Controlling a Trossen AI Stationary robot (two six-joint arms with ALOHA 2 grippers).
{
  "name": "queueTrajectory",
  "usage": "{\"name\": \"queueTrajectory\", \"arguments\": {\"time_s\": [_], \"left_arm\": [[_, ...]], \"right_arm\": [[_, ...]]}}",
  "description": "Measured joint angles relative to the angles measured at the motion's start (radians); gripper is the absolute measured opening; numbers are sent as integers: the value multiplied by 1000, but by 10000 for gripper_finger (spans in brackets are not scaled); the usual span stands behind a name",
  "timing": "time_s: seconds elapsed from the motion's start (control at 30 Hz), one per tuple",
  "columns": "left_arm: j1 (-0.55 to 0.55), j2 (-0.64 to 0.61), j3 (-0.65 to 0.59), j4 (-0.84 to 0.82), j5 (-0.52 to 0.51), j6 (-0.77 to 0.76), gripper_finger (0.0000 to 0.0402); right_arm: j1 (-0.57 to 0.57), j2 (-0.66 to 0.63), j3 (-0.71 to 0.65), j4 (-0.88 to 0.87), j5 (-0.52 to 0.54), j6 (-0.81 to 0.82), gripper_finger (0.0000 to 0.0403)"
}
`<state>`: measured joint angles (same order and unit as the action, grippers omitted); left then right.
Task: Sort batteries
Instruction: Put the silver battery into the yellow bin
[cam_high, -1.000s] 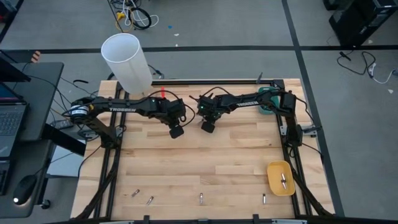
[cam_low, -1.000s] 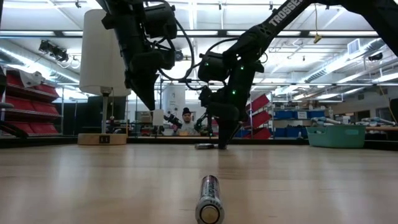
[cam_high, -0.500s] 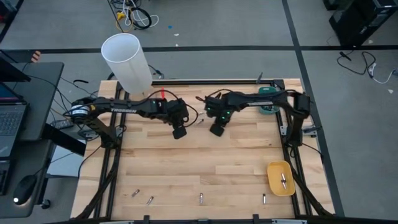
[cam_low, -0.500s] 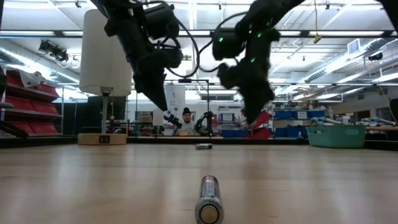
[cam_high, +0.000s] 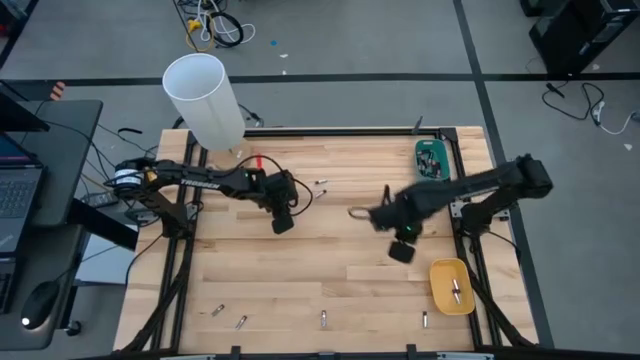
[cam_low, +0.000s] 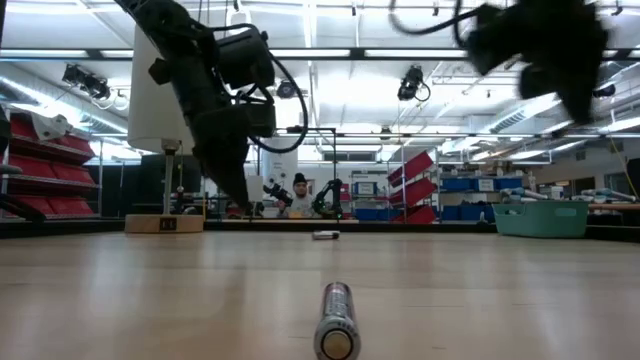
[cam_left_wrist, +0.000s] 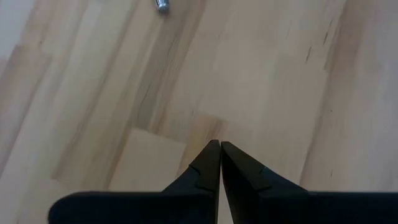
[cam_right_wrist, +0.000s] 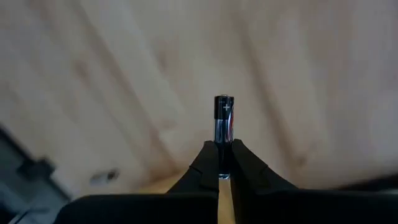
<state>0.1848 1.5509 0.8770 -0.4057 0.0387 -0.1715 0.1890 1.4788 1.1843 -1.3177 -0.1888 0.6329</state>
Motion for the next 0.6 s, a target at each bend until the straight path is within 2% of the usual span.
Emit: {"name": "queueTrajectory", "arguments": {"time_s": [0.37,0.6], "left_arm": [[-4,0,0,169,0,-21,30],[-5,0,0,209,23,-23,30]], "right_arm": [[357,-52,-148,31,-177,435,10],[501,-52,-170,122,-182,601,11]]}}
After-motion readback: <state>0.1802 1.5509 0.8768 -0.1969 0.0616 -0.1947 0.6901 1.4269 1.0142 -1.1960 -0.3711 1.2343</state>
